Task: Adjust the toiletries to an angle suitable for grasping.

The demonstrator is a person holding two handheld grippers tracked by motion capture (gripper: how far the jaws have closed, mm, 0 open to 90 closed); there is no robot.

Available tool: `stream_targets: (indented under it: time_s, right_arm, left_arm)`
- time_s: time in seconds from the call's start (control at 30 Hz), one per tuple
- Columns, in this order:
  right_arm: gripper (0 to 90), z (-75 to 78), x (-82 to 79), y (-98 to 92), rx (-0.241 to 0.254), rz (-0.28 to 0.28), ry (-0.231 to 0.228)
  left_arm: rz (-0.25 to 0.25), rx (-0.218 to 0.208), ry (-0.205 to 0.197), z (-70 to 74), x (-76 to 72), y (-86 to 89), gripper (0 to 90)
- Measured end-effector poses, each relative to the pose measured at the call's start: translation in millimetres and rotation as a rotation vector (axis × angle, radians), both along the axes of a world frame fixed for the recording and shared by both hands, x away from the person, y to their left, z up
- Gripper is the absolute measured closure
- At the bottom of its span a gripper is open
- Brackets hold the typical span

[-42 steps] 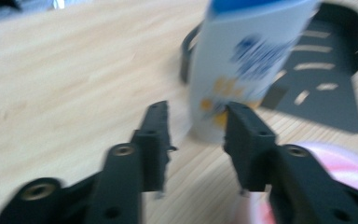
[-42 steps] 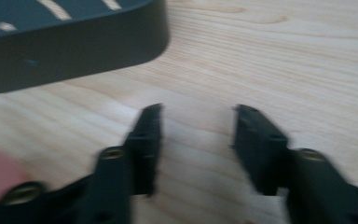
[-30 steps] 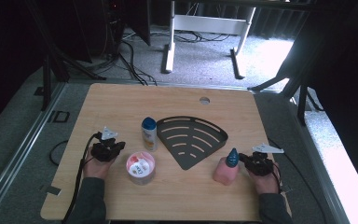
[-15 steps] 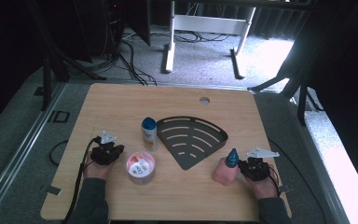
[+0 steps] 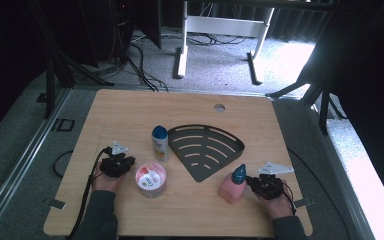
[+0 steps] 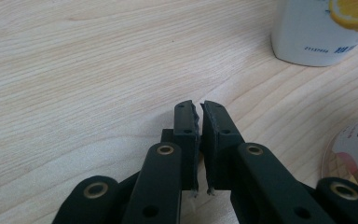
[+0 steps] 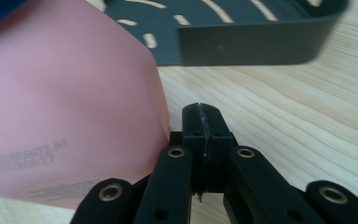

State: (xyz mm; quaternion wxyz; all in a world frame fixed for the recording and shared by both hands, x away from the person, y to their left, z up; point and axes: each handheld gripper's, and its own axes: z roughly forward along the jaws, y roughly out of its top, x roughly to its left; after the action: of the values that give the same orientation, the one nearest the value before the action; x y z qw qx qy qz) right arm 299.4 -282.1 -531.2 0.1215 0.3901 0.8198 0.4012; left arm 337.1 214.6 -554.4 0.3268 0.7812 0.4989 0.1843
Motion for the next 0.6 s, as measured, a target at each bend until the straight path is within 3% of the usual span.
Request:
stream_targets:
  time_s: [0.33,0.37,0.6]
  right_arm:
    - [90.0,1.9,-7.9,20.9,-0.002,0.081,0.005]
    - [90.0,3.0,-13.0,28.8,-0.006,0.11,0.009]
    - [90.0,4.9,-24.7,35.1,-0.006,0.152,0.013]
  left_arm:
    - [0.0,-0.004,0.0,-0.2,0.2,0.5,83.8]
    - [0.0,-0.005,0.0,-0.2,0.3,0.8,83.6]
    - [-0.002,-0.012,0.004,-0.3,0.4,1.6,83.1]
